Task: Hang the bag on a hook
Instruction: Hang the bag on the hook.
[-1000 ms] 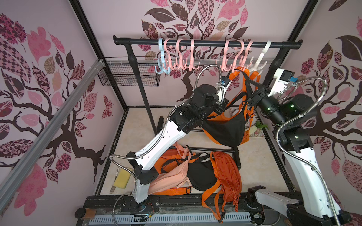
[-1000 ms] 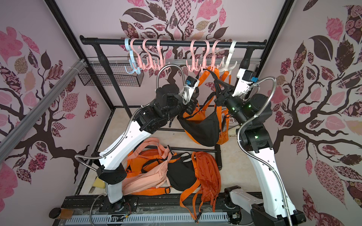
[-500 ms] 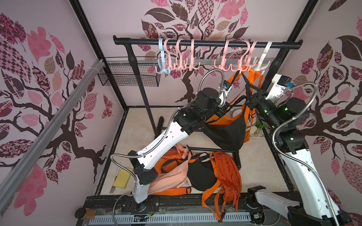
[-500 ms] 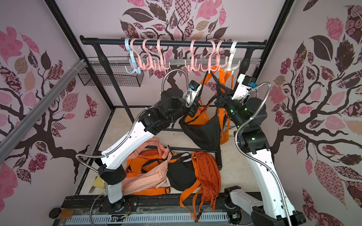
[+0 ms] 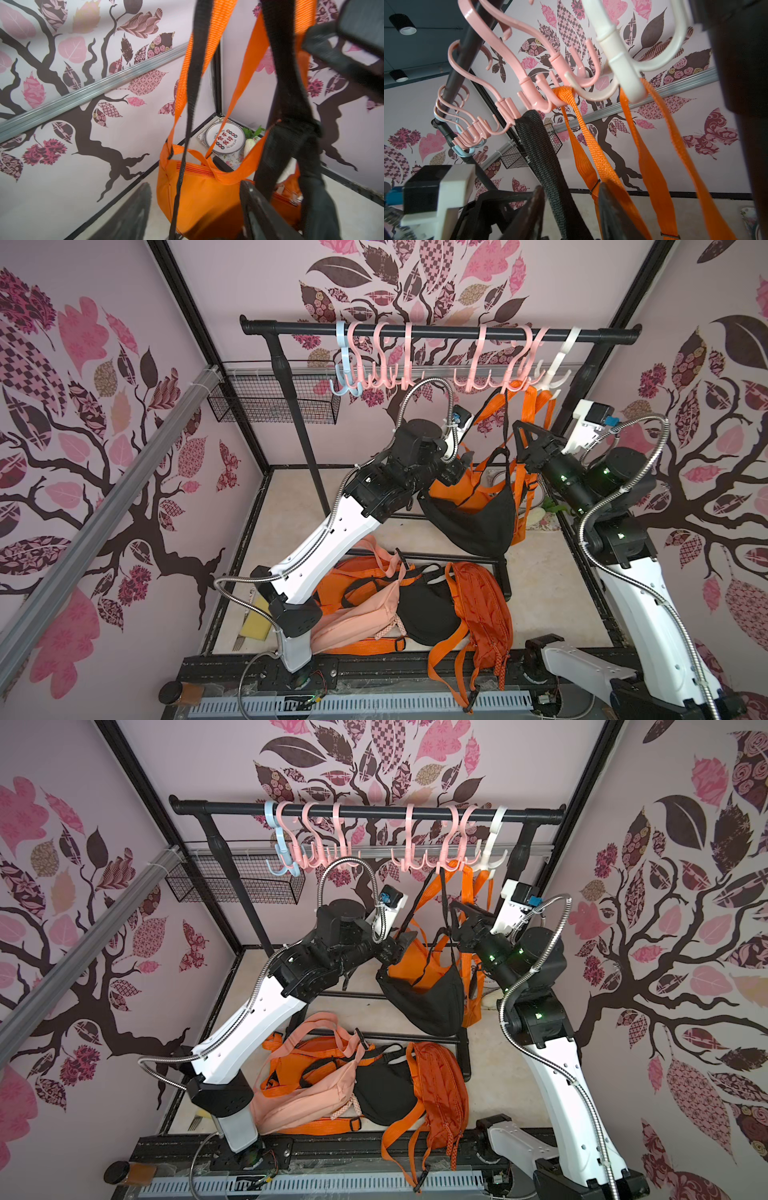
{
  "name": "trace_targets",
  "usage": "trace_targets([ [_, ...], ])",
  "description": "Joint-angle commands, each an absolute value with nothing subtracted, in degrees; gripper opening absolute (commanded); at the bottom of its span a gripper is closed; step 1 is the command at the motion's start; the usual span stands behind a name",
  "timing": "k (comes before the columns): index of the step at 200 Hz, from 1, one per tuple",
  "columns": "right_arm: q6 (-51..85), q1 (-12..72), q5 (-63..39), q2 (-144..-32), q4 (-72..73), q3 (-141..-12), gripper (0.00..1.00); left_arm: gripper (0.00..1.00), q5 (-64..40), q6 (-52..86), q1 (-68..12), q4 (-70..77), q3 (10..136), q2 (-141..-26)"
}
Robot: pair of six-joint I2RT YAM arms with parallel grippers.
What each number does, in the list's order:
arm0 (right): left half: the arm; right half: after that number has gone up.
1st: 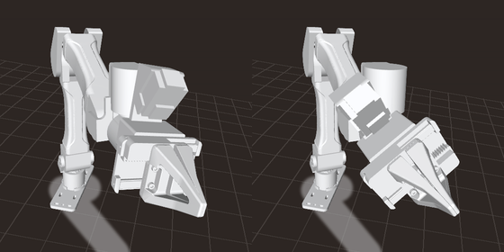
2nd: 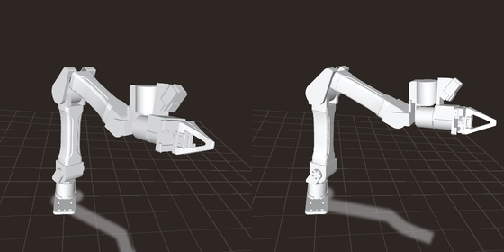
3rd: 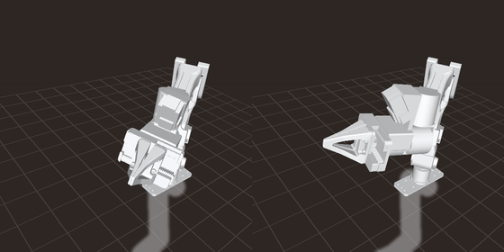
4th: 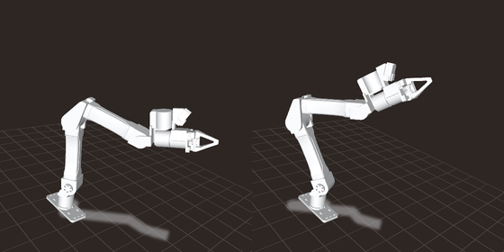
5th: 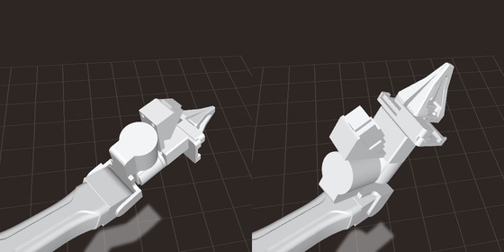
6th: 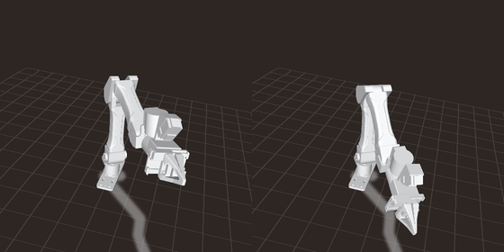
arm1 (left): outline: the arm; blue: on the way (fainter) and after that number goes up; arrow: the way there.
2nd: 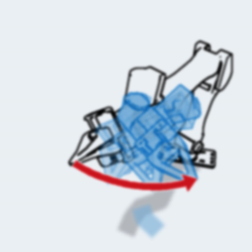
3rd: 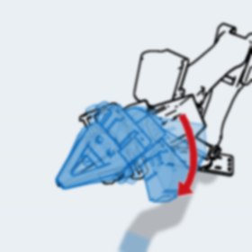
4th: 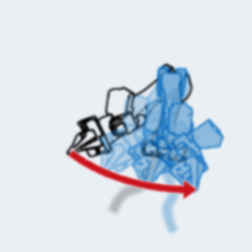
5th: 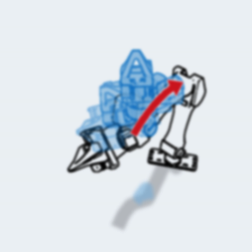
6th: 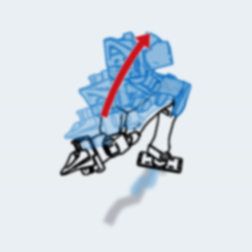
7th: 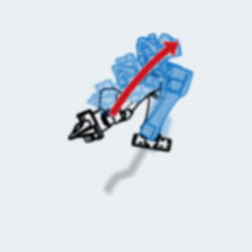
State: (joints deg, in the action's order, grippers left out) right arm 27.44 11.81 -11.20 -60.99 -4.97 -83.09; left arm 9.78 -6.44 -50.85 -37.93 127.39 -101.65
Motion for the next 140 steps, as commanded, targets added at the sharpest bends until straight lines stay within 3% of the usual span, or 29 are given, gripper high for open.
trace_targets([
  [1, 26.80, 11.59, -10.81, -57.32, -6.47, -86.19, 0.75, 0.76, 8.33, -6.54, -52.33, -36.72, 120.03, -94.44],
  [25, 25.21, 11.53, -9.76, -55.02, -10.75, -88.05, 1.00, 0.81, 9.53, -7.38, -53.72, -35.06, 108.33, -87.96],
  [66, 24.79, 11.51, -12.55, -50.46, -23.09, -87.81, 1.00, 0.86, 18.94, -7.17, -53.71, -29.73, 85.10, -73.06],
  [113, 30.40, 11.98, -21.86, -39.72, -27.80, -64.45, 1.00, 0.89, 28.66, -3.28, -51.15, -28.35, 65.03, -57.34],
  [140, 32.77, 12.15, -21.33, -34.29, -31.05, -49.70, 1.00, 0.89, 31.17, -2.73, -50.98, -26.97, 57.56, -51.64],
])
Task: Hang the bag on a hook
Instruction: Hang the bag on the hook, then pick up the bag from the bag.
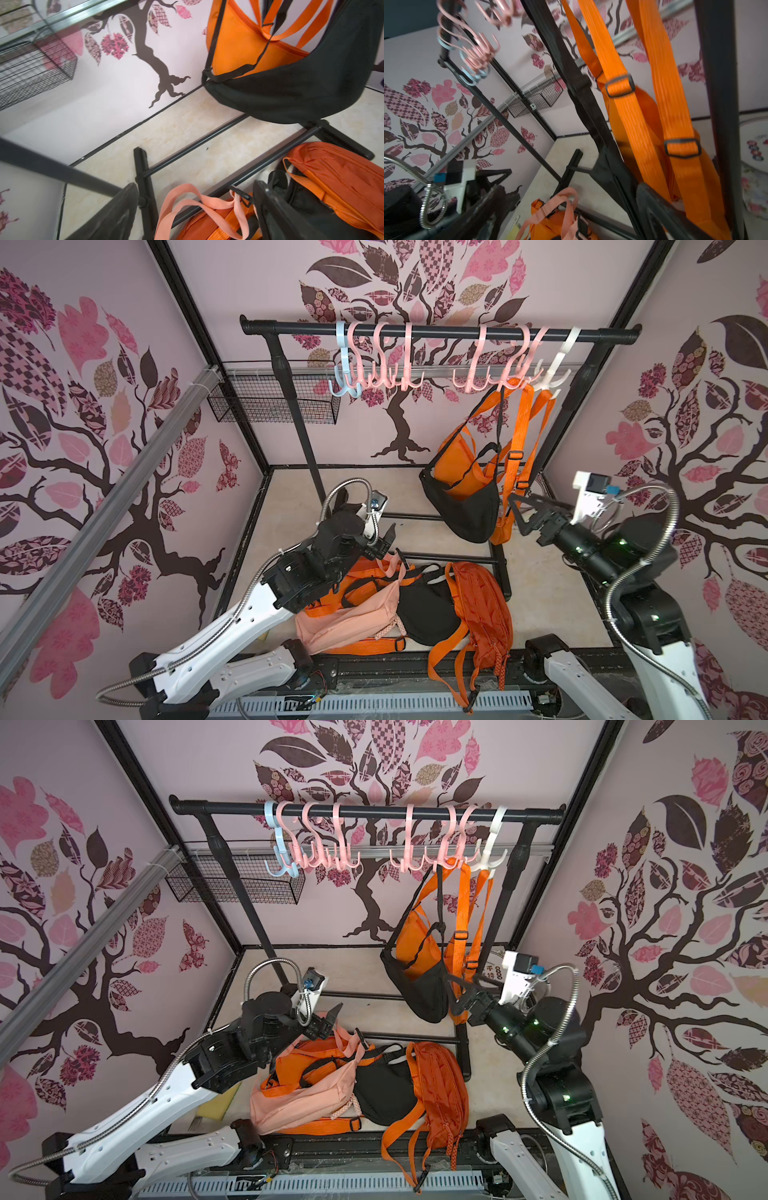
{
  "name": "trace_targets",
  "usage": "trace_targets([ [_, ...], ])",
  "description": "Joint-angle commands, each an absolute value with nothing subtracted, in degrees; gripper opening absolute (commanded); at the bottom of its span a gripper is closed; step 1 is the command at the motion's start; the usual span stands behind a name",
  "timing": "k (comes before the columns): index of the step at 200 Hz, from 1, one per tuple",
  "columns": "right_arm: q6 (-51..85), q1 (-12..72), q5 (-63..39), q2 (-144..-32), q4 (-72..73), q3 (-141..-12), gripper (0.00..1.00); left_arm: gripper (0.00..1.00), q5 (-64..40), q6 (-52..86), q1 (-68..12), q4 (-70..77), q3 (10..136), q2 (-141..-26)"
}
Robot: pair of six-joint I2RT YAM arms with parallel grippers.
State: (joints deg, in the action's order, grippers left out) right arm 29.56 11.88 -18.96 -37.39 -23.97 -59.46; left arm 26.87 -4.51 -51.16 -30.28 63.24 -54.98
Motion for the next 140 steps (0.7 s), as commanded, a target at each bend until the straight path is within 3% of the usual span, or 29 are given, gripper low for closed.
trace_targets([
  [1, 32.91, 12.18, -21.30, -34.11, -31.13, -49.15, 1.00, 0.89, 31.23, -2.73, -50.98, -26.93, 57.34, -51.48],
  [19, 36.68, 13.24, -24.22, -31.78, -29.51, -39.63, 0.99, 0.89, 32.28, -2.61, -50.99, -25.62, 54.82, -49.70],
  [34, 38.92, 19.01, -23.77, -32.54, -28.29, -33.88, 0.95, 0.89, 33.48, -3.06, -51.00, -23.75, 52.82, -48.70],
  [67, 44.35, 47.40, 1.51, -37.46, -32.63, -31.62, 0.94, 0.89, 35.02, -3.38, -51.66, -20.16, 48.82, -46.54],
  [80, 47.18, 54.50, 6.35, -39.87, -33.96, -31.40, 0.93, 0.89, 35.59, -3.35, -52.00, -19.65, 48.26, -46.23],
  [110, 50.21, 56.07, -0.78, -46.31, -33.29, -26.07, 0.84, 0.89, 35.77, -3.67, -52.88, -19.79, 48.01, -46.66],
  [140, 51.08, 56.25, -1.31, -47.41, -31.28, -22.24, 0.75, 0.88, 35.49, -3.43, -53.08, -19.60, 47.73, -46.56],
])
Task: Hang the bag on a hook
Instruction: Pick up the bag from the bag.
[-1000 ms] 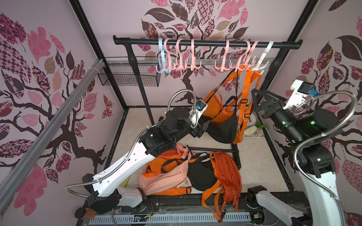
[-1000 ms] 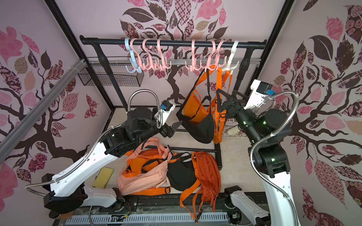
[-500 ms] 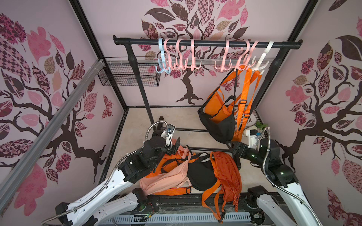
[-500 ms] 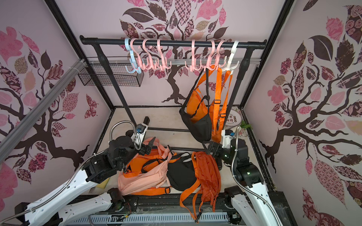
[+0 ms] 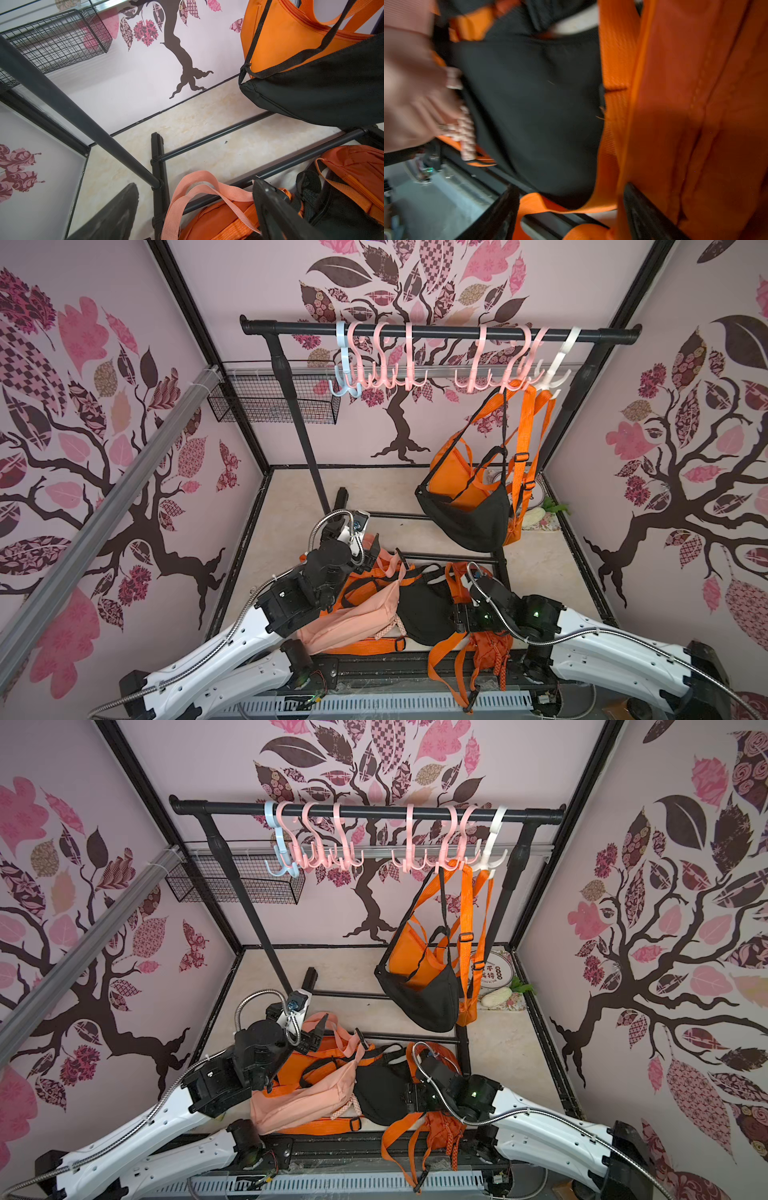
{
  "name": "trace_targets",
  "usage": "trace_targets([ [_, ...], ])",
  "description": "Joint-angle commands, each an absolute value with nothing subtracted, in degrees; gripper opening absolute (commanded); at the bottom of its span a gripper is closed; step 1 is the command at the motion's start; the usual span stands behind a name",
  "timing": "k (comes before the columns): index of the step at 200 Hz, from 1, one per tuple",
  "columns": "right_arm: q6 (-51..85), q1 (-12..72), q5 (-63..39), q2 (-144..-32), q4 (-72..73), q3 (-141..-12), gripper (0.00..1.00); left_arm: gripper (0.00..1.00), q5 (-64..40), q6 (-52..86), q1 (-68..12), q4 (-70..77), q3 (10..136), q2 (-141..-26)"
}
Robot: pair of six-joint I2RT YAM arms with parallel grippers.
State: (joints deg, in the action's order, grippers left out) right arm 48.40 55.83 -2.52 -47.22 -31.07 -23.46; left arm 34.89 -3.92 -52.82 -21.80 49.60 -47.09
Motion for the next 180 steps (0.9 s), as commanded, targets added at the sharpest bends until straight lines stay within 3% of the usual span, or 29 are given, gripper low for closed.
trace_targets([
  [1, 51.03, 56.25, -1.27, -47.43, -31.24, -22.28, 0.75, 0.88, 35.50, -3.43, -53.08, -19.64, 47.73, -46.61],
  [78, 50.73, 56.25, -3.79, -53.74, -23.42, -20.63, 0.37, 0.87, 34.98, -3.16, -53.12, -19.92, 47.81, -47.29],
  [124, 49.50, 56.25, 1.89, -48.36, -32.53, -25.16, 0.17, 0.87, 34.46, -3.01, -53.09, -19.93, 47.90, -47.55],
  [145, 49.04, 56.27, 3.03, -45.87, -35.34, -27.56, 0.17, 0.87, 34.27, -2.90, -53.10, -20.03, 47.91, -47.72],
  [163, 49.19, 56.27, -0.21, -45.04, -33.72, -27.18, 0.35, 0.87, 34.19, -2.90, -53.14, -20.04, 47.90, -47.72],
  [180, 49.37, 56.25, -3.65, -46.06, -31.64, -25.90, 0.39, 0.87, 34.28, -2.90, -53.13, -20.14, 47.90, -47.72],
])
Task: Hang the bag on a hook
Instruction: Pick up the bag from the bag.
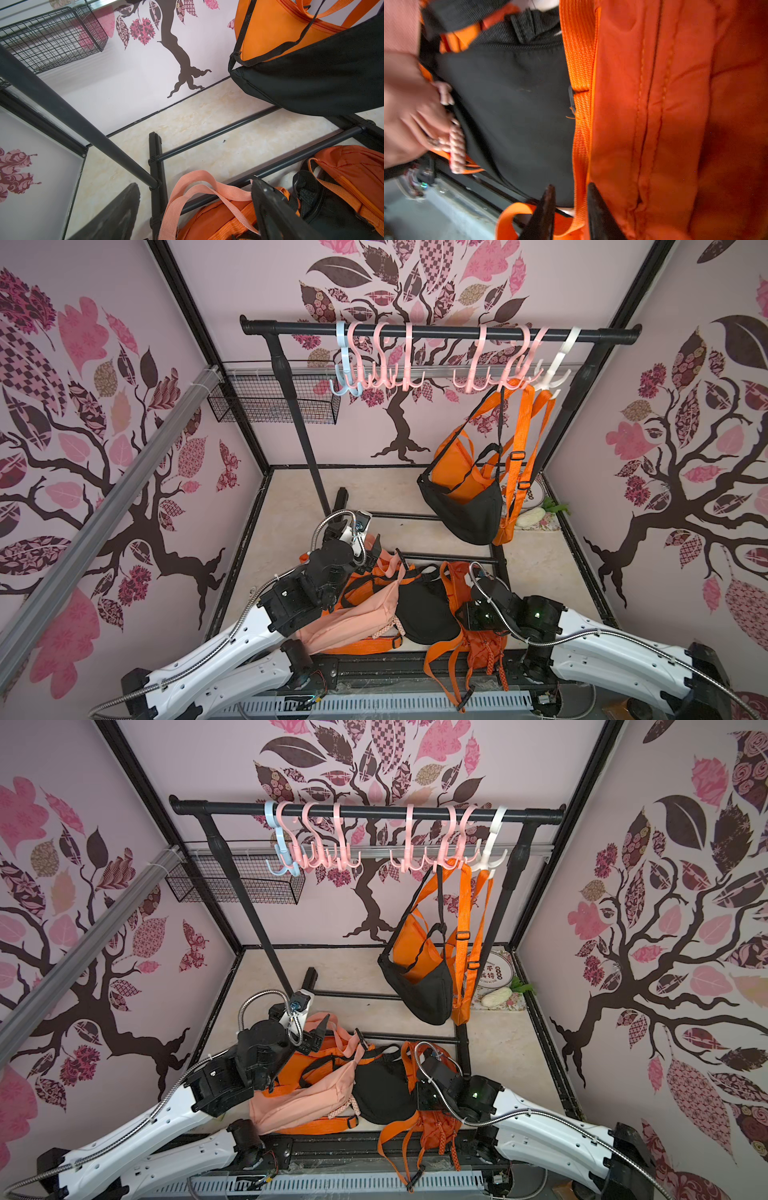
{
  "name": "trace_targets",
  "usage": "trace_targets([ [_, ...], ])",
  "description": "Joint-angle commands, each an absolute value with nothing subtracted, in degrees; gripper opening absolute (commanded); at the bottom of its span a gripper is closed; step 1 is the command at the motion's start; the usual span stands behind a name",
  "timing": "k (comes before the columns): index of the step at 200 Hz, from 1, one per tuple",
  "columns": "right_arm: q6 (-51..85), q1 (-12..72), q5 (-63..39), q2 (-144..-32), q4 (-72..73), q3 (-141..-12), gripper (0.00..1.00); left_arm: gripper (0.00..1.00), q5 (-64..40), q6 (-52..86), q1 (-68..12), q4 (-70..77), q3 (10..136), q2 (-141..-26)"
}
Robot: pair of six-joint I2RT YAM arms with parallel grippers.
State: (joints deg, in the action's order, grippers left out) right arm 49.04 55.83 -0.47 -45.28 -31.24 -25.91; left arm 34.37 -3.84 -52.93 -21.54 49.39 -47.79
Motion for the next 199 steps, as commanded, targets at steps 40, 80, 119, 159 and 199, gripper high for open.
trace_targets([
  [40, 50.15, 57.49, -7.88, -49.10, -29.91, -22.56, 0.44, 0.87, 34.37, -2.98, -53.10, -20.16, 47.90, -47.67],
  [80, 50.50, 58.43, -5.18, -49.41, -31.06, -22.30, 0.32, 0.86, 34.37, -2.94, -53.09, -20.16, 47.92, -47.50],
  [119, 49.92, 58.37, -3.68, -49.54, -32.89, -23.45, 0.10, 0.86, 34.10, -2.91, -53.13, -20.15, 47.91, -47.69],
  [159, 47.89, 58.38, -1.21, -47.20, -39.05, -29.29, 0.00, 0.86, 34.01, -2.90, -53.12, -20.13, 47.84, -47.86],
  [199, 45.79, 58.40, -2.56, -42.47, -40.82, -37.77, 0.00, 0.87, 31.99, -3.23, -53.29, -19.59, 47.48, -47.17],
])
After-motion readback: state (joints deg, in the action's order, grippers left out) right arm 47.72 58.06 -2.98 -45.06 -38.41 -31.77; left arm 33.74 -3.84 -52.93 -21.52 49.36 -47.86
